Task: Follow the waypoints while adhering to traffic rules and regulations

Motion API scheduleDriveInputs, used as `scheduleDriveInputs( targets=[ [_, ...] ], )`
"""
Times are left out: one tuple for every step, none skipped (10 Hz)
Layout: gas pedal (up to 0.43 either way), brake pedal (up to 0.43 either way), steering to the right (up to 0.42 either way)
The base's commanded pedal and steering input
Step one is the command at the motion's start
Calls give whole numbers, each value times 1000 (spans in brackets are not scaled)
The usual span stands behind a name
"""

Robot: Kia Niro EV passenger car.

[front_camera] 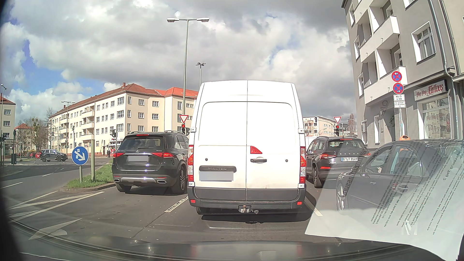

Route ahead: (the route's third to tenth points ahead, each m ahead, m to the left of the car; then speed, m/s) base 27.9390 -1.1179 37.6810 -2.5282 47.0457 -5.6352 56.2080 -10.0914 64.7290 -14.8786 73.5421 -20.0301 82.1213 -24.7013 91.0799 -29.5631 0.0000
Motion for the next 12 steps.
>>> scheduleDriveInputs(
  targets=[
    [0, 390, -14],
    [0, 390, -14],
    [0, 384, -14],
    [0, 390, -14],
    [0, 390, -14],
    [0, 390, -14],
    [0, 390, -14],
    [0, 390, -14],
    [0, 390, -14],
    [0, 384, -14],
    [0, 384, -14],
    [0, 390, -14]
  ],
)
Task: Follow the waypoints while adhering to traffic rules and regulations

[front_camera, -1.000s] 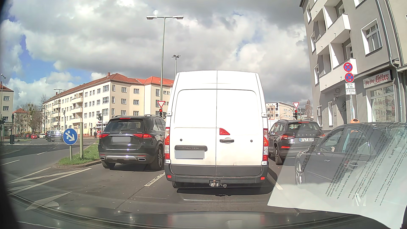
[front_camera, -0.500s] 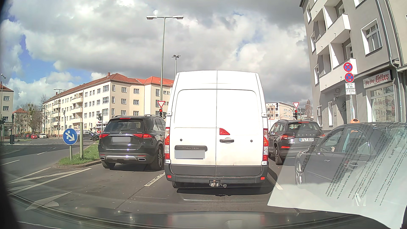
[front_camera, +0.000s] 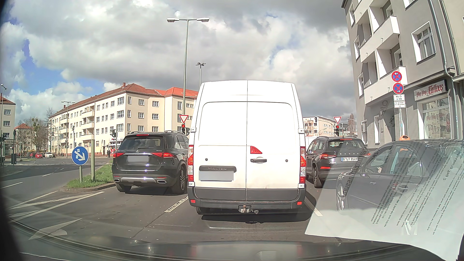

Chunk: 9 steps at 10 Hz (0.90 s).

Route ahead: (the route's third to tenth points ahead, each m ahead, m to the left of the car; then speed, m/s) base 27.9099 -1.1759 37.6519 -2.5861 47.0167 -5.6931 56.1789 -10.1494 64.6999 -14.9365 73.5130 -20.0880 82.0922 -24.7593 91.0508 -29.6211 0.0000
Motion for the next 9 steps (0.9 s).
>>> scheduleDriveInputs(
  targets=[
    [0, 390, -14],
    [0, 390, -14],
    [0, 390, -14],
    [0, 390, -14],
    [0, 390, -14],
    [0, 390, -14],
    [0, 390, -14],
    [0, 390, -14],
    [0, 390, -14]
  ],
)
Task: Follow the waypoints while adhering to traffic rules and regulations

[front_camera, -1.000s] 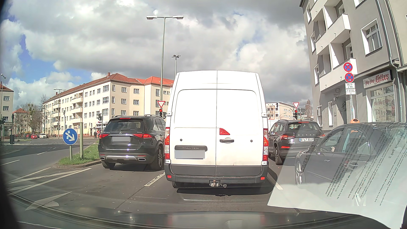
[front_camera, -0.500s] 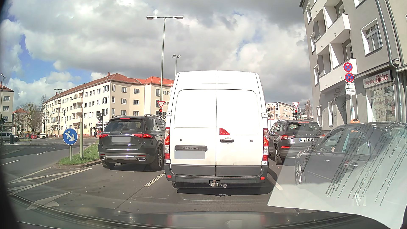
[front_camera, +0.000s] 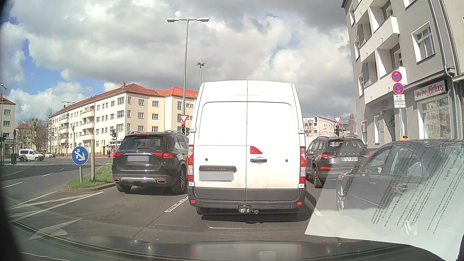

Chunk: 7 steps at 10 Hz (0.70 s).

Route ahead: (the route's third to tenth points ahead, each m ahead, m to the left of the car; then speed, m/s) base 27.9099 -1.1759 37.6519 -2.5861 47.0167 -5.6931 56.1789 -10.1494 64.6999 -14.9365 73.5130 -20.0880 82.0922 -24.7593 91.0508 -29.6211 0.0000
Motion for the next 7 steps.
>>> scheduleDriveInputs(
  targets=[
    [0, 390, -14],
    [0, 390, -14],
    [0, 390, -14],
    [0, 390, -14],
    [0, 390, -14],
    [0, 390, -14],
    [0, 390, -14]
  ],
)
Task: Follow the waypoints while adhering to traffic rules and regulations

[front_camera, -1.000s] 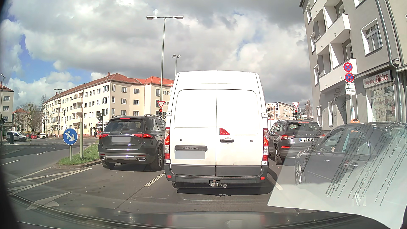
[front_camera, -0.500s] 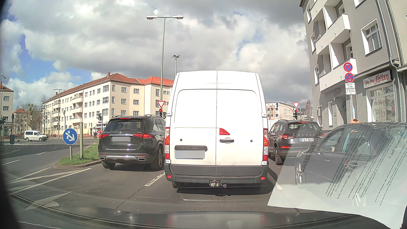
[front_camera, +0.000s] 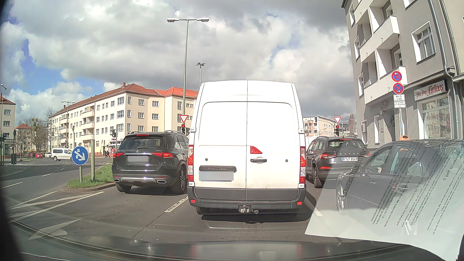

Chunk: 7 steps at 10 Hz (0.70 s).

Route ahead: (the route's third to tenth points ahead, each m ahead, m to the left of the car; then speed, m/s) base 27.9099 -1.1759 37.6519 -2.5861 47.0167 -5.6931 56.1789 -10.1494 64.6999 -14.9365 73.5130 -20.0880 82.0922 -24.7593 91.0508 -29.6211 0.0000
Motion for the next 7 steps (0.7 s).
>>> scheduleDriveInputs(
  targets=[
    [0, 390, -14],
    [0, 390, -14],
    [0, 390, -14],
    [0, 390, -14],
    [0, 390, -14],
    [0, 390, -14],
    [0, 384, -14]
  ],
)
